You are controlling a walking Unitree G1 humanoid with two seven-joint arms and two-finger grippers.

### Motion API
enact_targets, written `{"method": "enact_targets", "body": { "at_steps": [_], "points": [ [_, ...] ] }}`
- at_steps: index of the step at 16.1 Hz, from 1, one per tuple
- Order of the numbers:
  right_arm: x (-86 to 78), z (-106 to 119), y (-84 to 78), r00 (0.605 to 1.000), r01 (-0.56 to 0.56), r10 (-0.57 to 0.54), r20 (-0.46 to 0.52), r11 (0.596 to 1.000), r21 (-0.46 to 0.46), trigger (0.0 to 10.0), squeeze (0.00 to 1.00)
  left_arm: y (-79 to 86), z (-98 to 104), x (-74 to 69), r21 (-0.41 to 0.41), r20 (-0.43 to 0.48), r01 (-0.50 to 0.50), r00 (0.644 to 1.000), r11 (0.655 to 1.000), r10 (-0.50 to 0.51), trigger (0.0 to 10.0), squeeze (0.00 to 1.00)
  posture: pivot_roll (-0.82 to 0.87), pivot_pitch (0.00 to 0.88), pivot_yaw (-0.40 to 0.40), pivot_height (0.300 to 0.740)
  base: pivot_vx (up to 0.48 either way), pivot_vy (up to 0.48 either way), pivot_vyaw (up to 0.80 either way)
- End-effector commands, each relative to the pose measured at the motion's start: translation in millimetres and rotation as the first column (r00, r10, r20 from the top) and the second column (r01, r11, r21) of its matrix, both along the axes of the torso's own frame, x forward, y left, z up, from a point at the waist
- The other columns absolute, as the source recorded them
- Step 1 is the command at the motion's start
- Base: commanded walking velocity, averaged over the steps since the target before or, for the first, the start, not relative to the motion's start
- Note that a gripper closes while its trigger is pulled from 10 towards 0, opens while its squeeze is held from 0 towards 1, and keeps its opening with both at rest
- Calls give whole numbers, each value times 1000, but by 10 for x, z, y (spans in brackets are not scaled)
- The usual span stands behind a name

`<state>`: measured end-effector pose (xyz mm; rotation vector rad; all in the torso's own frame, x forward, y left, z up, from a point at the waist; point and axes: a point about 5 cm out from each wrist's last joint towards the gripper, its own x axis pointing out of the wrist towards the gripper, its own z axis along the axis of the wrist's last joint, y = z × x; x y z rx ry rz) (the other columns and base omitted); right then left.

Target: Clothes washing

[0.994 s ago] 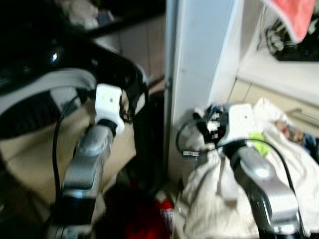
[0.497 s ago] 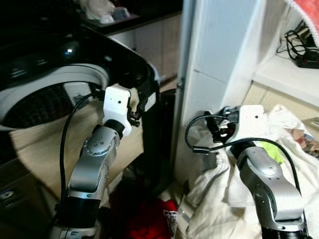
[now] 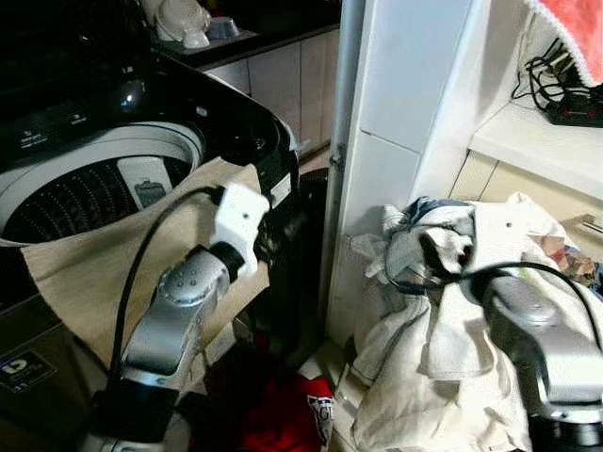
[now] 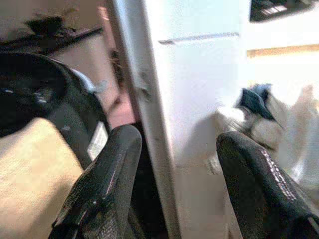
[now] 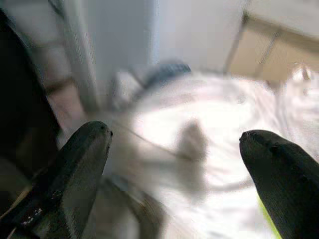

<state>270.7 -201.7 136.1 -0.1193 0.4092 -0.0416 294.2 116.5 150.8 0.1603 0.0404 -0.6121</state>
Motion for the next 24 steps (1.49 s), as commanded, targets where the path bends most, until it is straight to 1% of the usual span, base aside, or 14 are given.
{"method": "enact_targets", "body": {
  "at_steps": [1, 3, 4, 5, 6, 7, 9, 11, 14, 17, 19, 20, 23, 24],
  "points": [
    [15, -18, -15, 1000, -1, 1, -29, 1000, 2, 10000, 1000, -25, 36, -29, 2, 11, 39, 999, 999, -39, 10000, 0, -152, 0, 34, 740, 0, 0, 0],
    [0, -119, -218, 991, 38, -45, -127, 998, -52, 10000, 1000, -58, 45, -172, -44, -55, 233, 970, 971, -235, 10000, 0, -152, 0, 34, 740, 0, 0, 0],
    [-20, -140, -284, 987, 53, -65, -147, 995, -79, 10000, 1000, -67, 40, -250, -29, -69, 311, 948, 950, -312, 10000, 0, -143, 0, 25, 740, 0, 0, 0],
    [-25, -155, -343, 986, 66, -79, -148, 994, -90, 10000, 1000, -64, 29, -290, -11, -74, 340, 938, 941, -339, 10000, 0, -143, 0, 25, 740, 0, 0, 0],
    [-26, -173, -382, 984, 69, -83, -156, 993, -95, 10000, 608, -66, 20, -301, -11, -79, 344, 936, 939, -344, 10000, 0, -142, 0, 27, 740, 0, 0, 0],
    [-30, -184, -412, 982, 65, -81, -170, 993, -100, 10000, 0, -72, 15, -308, -15, -86, 350, 933, 936, -350, 10000, 0, -142, 0, 27, 740, 0, 0, 0],
    [-77, -128, -475, 980, 65, -83, -181, 993, -102, 10000, 0, -93, 43, -354, -16, -99, 399, 912, 917, -398, 10000, 0, -140, 0, 28, 740, 0, 0, 0],
    [-143, 14, -540, 984, 94, -114, -133, 984, -151, 10000, 0, -90, 66, -413, -9, -116, 455, 884, 890, -453, 10000, 0, -137, 0, 30, 740, 0, 0, 0],
    [-246, 167, -547, 992, 111, -119, -51, 984, -137, 10000, 0, -60, 56, -360, -28, -106, 407, 907, 913, -408, 10000, 0, -146, 0, 35, 740, 0, 0, 0],
    [-119, 220, -476, 1000, -5, 6, 7, 999, -44, 10000, 0, -109, 81, -344, -19, -111, 450, 887, 893, -449, 10000, 0, -166, 0, 53, 740, 0, 0, 0],
    [-76, 166, -429, 992, -116, 113, -59, 992, -52, 10000, 0, -131, 87, -354, -25, -129, 485, 865, 874, -484, 10000, 0, -172, 0, 56, 740, 0, 0, 0],
    [-93, 114, -437, 975, -188, 179, -132, 980, -66, 10000, 0, -145, 89, -384, -34, -151, 521, 841, 853, -519, 10000, 0, -167, 0, 51, 740, 0, 0, 0],
    [-152, -7, -491, 933, -285, 250, -257, 952, -110, 10000, 0, -145, 74, -469, -39, -186, 578, 797, 815, -575, 10000, 0, -163, 0, 48, 740, 0, 0, 0],
    [-152, -44, -502, 921, -319, 268, -281, 935, -155, 9098, 0, -143, 69, -477, -35, -191, 581, 795, 813, -576, 10000, 0, -161, 0, 46, 740, 0, 0, 0]
  ]
}}
